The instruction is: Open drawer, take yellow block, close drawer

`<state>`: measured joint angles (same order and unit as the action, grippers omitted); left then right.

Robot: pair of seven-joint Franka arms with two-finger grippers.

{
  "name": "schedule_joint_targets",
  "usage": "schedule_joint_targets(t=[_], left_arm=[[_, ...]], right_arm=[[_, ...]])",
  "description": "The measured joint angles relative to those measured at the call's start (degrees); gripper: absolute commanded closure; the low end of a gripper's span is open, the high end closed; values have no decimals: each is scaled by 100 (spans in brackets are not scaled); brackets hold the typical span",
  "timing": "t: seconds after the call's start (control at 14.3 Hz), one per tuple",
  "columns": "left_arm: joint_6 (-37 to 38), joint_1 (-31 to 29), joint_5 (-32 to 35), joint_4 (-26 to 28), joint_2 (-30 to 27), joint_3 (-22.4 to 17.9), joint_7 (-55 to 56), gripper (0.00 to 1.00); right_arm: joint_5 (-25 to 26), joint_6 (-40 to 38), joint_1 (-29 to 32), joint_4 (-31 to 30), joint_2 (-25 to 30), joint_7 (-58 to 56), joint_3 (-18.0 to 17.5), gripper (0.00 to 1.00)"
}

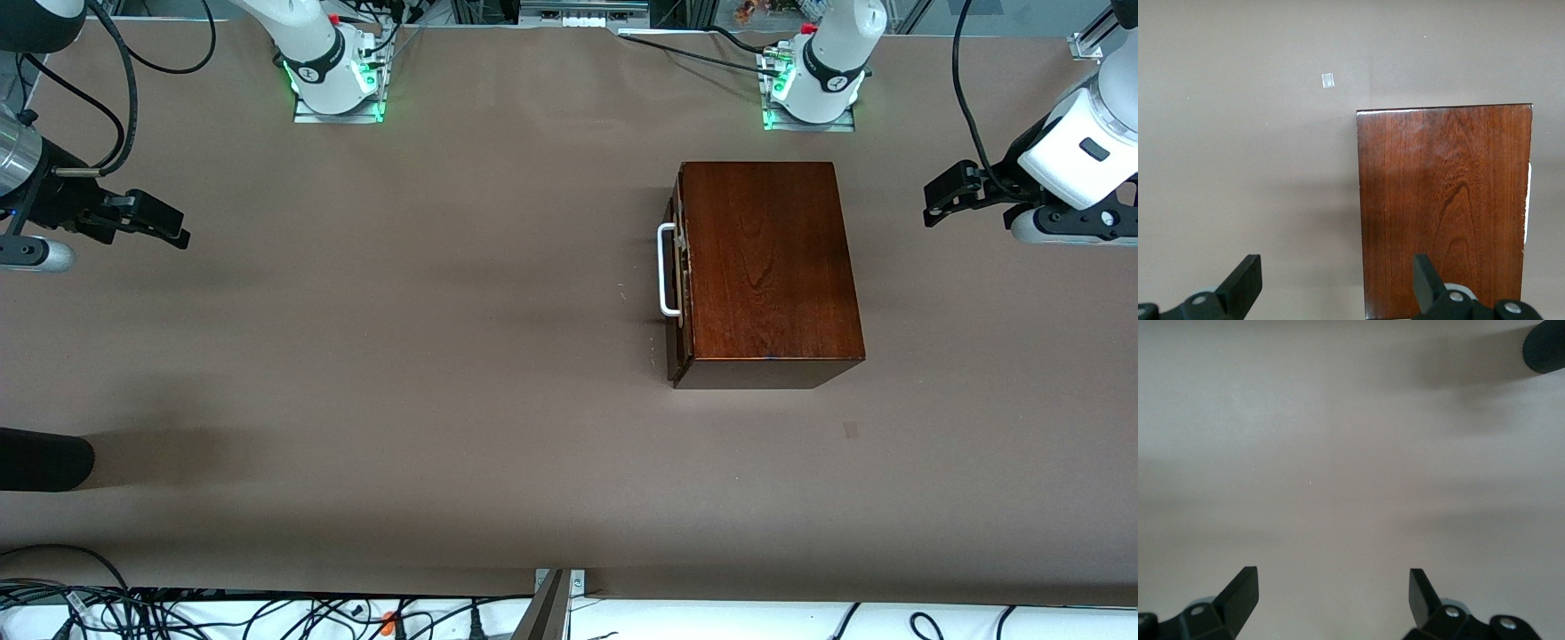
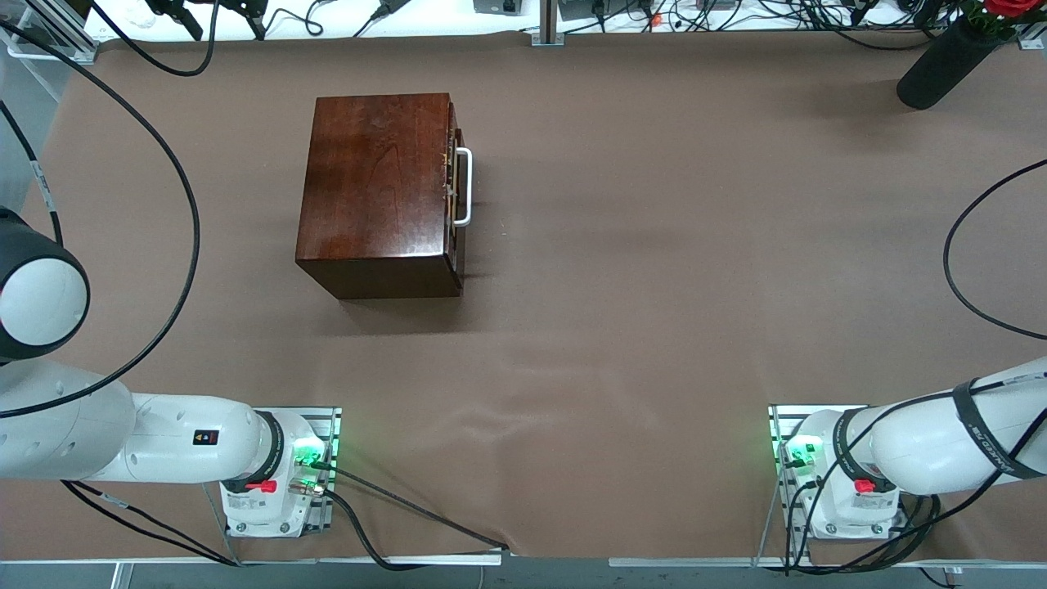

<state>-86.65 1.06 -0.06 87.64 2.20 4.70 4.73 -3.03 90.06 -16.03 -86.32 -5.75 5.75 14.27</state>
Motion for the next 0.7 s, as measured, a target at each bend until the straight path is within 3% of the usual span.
schedule_joint_targets(t=[0.7], left_arm=[[27, 2, 0, 0, 107, 50, -6, 0]], right_arm=[[0, 0, 19, 0, -1, 0, 0, 0]])
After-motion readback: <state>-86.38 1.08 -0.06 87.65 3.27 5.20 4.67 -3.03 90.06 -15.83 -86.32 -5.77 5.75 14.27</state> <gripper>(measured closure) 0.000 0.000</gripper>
